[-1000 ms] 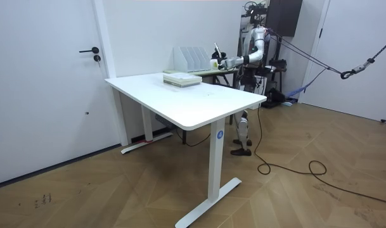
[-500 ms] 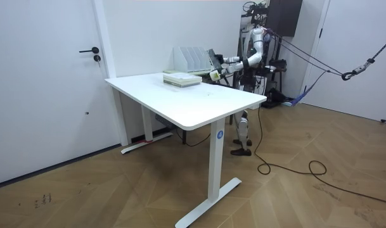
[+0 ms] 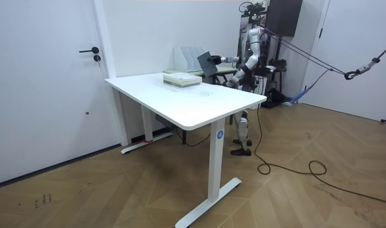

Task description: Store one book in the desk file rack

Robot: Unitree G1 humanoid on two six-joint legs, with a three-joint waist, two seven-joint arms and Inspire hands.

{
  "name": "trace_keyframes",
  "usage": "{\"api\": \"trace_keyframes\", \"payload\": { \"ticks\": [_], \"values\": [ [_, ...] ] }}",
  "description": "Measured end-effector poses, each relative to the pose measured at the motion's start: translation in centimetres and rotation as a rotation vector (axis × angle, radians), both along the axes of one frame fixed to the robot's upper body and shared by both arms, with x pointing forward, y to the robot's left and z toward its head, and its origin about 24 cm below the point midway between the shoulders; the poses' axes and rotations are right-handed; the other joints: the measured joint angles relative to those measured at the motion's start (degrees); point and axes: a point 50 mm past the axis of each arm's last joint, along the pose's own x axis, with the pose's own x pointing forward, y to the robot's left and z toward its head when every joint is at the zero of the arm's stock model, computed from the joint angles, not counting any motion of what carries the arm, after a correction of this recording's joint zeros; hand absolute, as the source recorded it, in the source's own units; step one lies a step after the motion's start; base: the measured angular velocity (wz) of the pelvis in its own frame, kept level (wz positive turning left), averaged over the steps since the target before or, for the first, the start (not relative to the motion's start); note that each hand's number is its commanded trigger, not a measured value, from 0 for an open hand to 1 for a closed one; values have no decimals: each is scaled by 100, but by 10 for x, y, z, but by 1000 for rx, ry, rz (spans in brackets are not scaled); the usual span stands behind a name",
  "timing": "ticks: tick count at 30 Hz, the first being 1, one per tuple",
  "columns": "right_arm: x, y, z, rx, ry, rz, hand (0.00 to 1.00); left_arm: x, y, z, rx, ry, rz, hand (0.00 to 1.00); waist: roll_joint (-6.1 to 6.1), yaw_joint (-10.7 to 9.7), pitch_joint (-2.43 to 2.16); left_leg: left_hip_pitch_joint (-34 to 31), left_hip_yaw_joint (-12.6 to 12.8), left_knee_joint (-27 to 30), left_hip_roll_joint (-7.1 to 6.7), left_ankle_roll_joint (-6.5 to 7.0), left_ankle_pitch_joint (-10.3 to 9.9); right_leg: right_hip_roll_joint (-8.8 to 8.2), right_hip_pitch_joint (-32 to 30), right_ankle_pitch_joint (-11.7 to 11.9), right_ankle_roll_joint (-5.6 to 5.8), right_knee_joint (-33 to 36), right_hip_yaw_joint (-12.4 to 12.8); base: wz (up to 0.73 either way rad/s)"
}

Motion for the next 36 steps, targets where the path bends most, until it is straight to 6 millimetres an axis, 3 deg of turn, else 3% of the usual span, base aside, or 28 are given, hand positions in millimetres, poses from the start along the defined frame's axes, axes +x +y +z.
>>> {"api": "trace_keyframes", "payload": {
  "ticks": [6, 15, 24, 36],
  "values": [
    [1, -10, 31, -126, -168, -201, 100, -35, 9, -20, 40, 149, 73, 0, -16, 19, -49, -46, 94, -36, 12, -2, 0, 36, -150, 0, -1, 34, 129, -8],
    [9, -30, 66, -185, -341, -448, 100, -53, 22, -31, 98, 225, 177, 0, -82, 15, -70, -32, 178, -99, 11, -3, -2, 47, -234, -1, 0, 87, 141, -7],
    [8, -39, 73, -165, -382, -592, 100, -81, 31, -41, 170, 358, 239, 0, -169, 27, -39, -62, 159, -111, -2, -11, -5, 59, -225, 0, -1, 82, 119, -1],
    [12, -37, 85, -181, -439, -624, 100, -87, 33, -43, 152, 380, 309, 0, -253, 47, -61, -90, 142, -110, -5, -11, -5, 52, -225, 1, -1, 77, 67, 0]
  ]
}}
